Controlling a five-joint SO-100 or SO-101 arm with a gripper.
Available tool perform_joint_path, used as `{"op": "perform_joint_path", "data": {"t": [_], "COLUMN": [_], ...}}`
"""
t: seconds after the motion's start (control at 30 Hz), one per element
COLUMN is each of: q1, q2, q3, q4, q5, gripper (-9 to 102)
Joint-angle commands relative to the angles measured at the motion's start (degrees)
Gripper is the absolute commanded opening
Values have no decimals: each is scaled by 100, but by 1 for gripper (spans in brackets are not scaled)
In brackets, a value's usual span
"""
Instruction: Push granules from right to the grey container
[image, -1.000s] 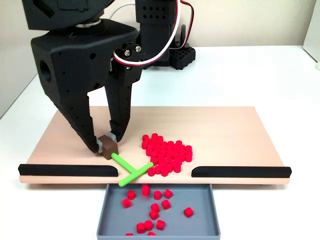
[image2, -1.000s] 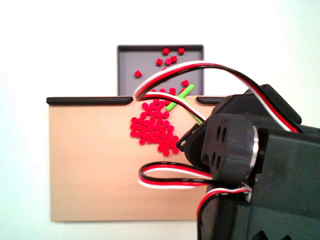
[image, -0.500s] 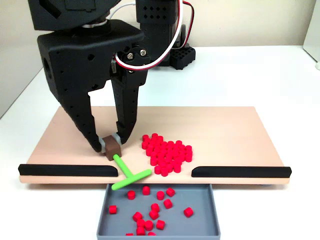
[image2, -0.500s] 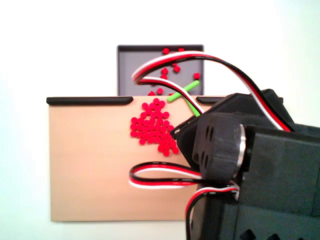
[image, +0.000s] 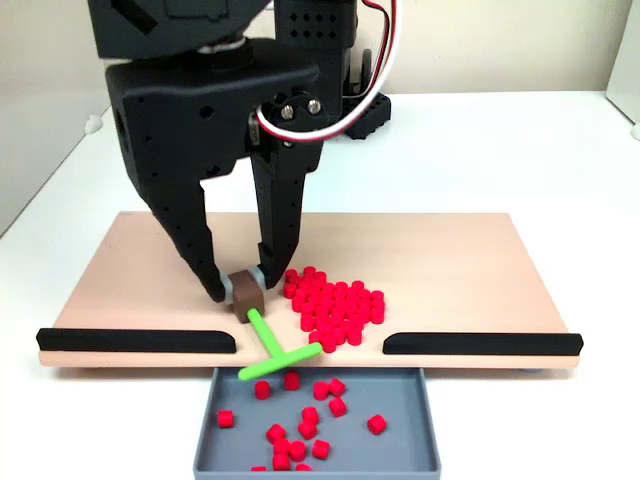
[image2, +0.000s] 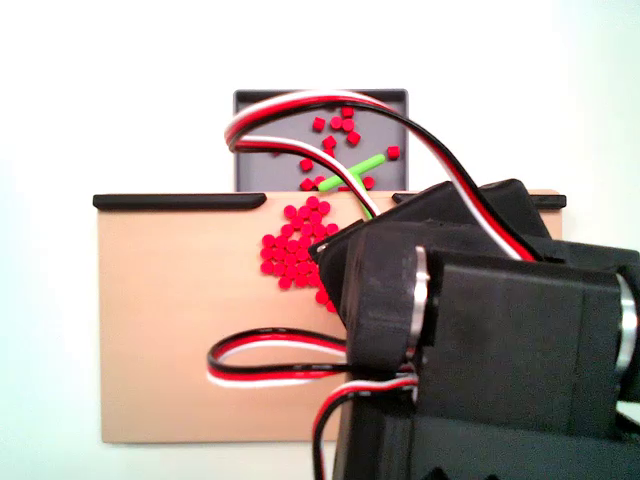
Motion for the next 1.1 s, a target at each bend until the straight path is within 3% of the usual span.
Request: {"op": "perform_joint_path", "data": {"t": [0.0, 0.23, 0.47, 0.73, 1.07], "q1": [-88, -325, -738, -914, -668], "q2": [545, 1415, 3146, 4913, 5370], "q3": [-105, 141, 2180, 4254, 4790], "q4": [26, 44, 44, -26, -35], "q5": [360, 2329, 3604, 3735, 3393], "gripper": [0, 0, 0, 0, 0]}}
